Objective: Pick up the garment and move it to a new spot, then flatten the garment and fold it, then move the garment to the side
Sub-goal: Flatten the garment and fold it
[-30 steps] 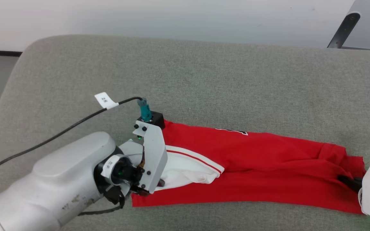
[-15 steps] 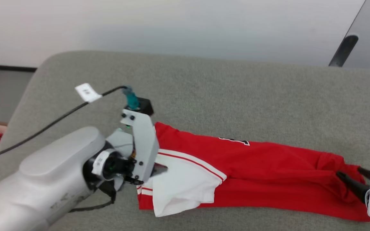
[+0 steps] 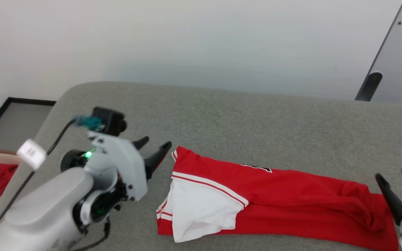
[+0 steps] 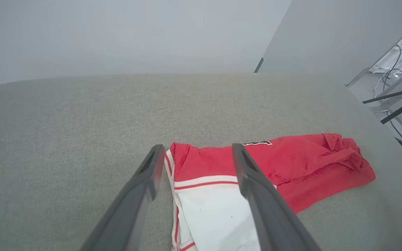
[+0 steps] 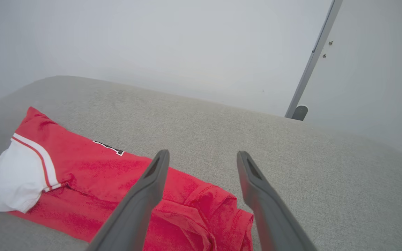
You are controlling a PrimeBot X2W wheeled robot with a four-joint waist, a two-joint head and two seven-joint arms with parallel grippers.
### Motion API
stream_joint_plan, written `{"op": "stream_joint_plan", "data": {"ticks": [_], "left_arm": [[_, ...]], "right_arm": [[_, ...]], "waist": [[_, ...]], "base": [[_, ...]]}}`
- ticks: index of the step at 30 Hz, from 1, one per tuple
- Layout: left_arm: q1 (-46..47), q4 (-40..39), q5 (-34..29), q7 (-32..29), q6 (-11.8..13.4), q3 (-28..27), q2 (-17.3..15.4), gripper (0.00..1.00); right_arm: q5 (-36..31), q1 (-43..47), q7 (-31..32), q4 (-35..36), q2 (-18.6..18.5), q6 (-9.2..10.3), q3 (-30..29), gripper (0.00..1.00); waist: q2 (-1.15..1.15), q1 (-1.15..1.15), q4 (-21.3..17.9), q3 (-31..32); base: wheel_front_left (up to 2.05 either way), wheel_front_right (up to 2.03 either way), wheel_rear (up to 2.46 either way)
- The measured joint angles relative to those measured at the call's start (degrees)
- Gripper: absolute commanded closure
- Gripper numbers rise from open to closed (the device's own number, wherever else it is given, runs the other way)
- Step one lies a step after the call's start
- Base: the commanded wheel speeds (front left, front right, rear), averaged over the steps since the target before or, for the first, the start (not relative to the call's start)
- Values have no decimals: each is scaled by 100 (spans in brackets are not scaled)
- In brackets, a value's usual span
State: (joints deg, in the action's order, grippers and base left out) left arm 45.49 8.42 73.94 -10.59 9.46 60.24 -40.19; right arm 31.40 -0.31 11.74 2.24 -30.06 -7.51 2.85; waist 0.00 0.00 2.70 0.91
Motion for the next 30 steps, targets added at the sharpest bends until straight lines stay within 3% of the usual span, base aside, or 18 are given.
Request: {"op": "stream_joint_plan", "data": {"ticks": [4, 8, 11, 14, 22, 30], "left_arm": [[-436, 87, -527, 1408, -191, -182, -234, 0], [-996, 371, -814, 2385, -212, -350, -327, 0], [-1352, 504, -989, 2538, -189, -676, -303, 0], [-1839, 544, -1209, 2549, -159, -1421, -108, 0], [-3020, 567, -2030, 2557, -534, -2787, 637, 0], [-3464, 546, -2840, 2557, -854, -3824, 1436, 0]], "right_arm": [[-132, 305, -285, -346, 94, 0, -299, 0], [45, 382, 148, -635, 101, 0, -490, 0], [244, 403, 738, -773, 25, 0, -582, 0], [358, 336, 1422, -859, -53, 1, -645, 0], [296, -97, 3152, -1248, -152, 1, -955, 0], [10, -497, 4084, -1833, 56, 1, -1311, 0]], "waist": [[0, 0, 64, 100], [0, 0, 142, 156], [0, 0, 202, 175], [0, 0, 278, 176], [0, 0, 591, 119], [0, -1, 997, -2]], "base": [[0, 0, 0], [0, 0, 0], [0, 0, 0], [0, 0, 0], [0, 0, 0], [0, 0, 0]]}}
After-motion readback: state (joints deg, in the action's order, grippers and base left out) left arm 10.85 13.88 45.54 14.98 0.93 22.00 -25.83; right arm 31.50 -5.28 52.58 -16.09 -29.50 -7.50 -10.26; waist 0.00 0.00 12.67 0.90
